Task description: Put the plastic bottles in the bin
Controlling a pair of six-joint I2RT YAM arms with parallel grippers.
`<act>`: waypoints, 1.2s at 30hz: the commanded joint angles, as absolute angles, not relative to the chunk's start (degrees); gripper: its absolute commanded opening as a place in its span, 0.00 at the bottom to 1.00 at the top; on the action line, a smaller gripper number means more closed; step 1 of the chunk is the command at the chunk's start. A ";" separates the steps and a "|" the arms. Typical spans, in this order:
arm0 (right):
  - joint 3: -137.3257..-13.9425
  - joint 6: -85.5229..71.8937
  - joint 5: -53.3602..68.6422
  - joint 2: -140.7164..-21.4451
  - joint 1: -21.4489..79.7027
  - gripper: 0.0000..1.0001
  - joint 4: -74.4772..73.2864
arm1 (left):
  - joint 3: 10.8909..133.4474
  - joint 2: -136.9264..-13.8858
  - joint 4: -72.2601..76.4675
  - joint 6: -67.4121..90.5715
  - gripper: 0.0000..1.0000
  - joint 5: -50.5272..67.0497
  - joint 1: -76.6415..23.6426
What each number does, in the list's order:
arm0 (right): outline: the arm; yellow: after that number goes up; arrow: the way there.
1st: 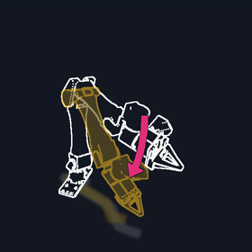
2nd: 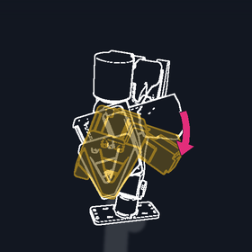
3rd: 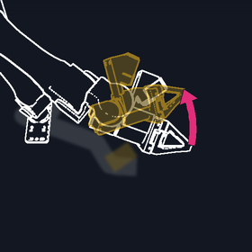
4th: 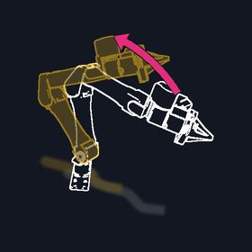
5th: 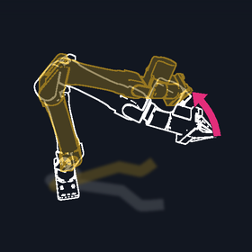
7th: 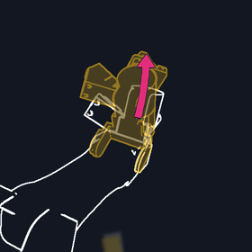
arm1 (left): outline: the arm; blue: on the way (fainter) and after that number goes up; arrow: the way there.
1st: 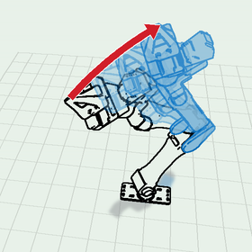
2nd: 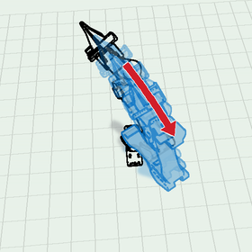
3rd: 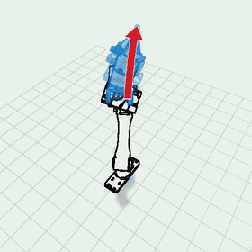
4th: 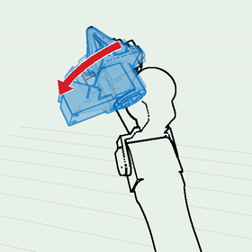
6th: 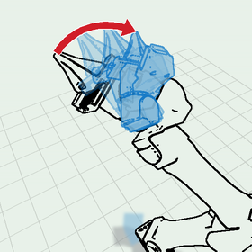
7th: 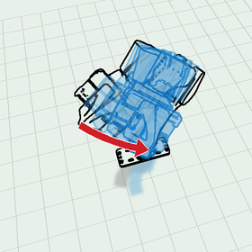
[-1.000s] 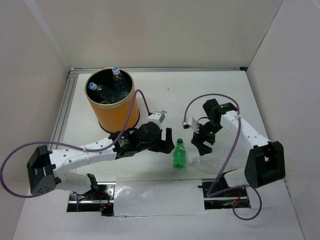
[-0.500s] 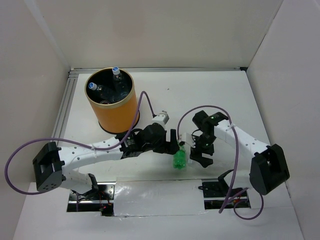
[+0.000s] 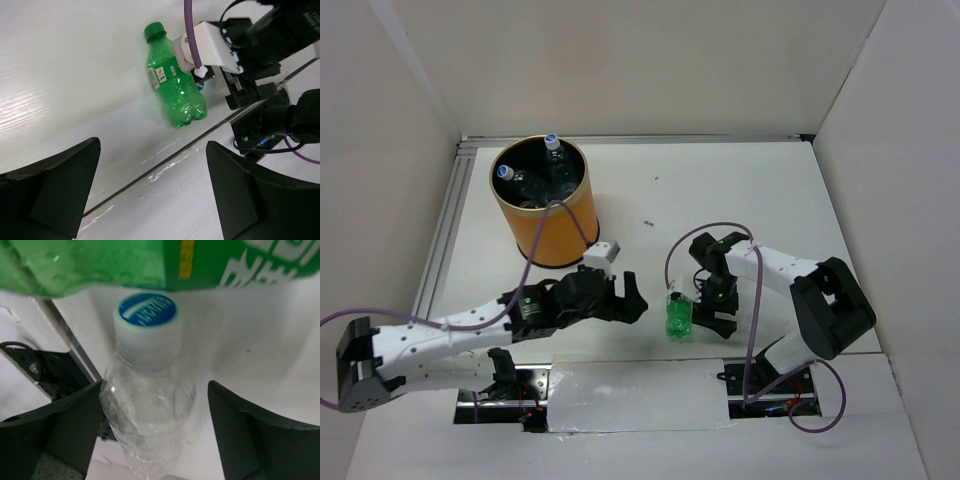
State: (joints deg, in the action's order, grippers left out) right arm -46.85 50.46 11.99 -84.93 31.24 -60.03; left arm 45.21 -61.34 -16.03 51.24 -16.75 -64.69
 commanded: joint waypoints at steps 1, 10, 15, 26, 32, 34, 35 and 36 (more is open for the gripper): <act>-46.32 49.48 10.72 -86.65 32.26 0.85 -55.81 | 41.67 -53.11 -16.08 49.66 0.99 -21.35 -64.86; -52.10 51.58 14.94 -88.59 29.46 0.15 -60.72 | 38.06 -49.56 -14.68 52.64 0.99 -20.57 -64.86; -73.34 53.79 14.94 -87.09 24.97 0.01 -68.11 | 35.08 -46.77 -14.68 55.27 0.98 -20.57 -66.09; -131.31 39.40 28.29 -104.59 32.15 0.00 -52.86 | 26.98 -41.22 -13.45 59.15 0.87 -19.43 -67.14; -129.54 24.45 34.36 -105.64 39.11 0.00 -22.68 | 27.51 -44.03 -12.30 58.63 0.96 -19.42 -67.15; -131.04 21.99 34.37 -108.18 42.09 0.00 -17.77 | 27.51 -44.56 -11.60 58.62 0.97 -19.42 -67.15; -131.74 19.88 34.37 -108.98 43.06 0.00 -16.62 | 27.51 -44.56 -10.73 58.62 0.98 -19.42 -67.15; -132.44 19.86 34.37 -109.59 44.72 0.00 -15.65 | 26.90 -44.56 -9.94 58.62 0.98 -19.42 -67.15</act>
State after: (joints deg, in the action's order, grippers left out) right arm -129.60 27.16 31.94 -107.70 42.15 -28.29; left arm 26.76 -44.56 -14.48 58.37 -19.27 -66.87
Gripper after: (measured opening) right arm 0.666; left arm 0.980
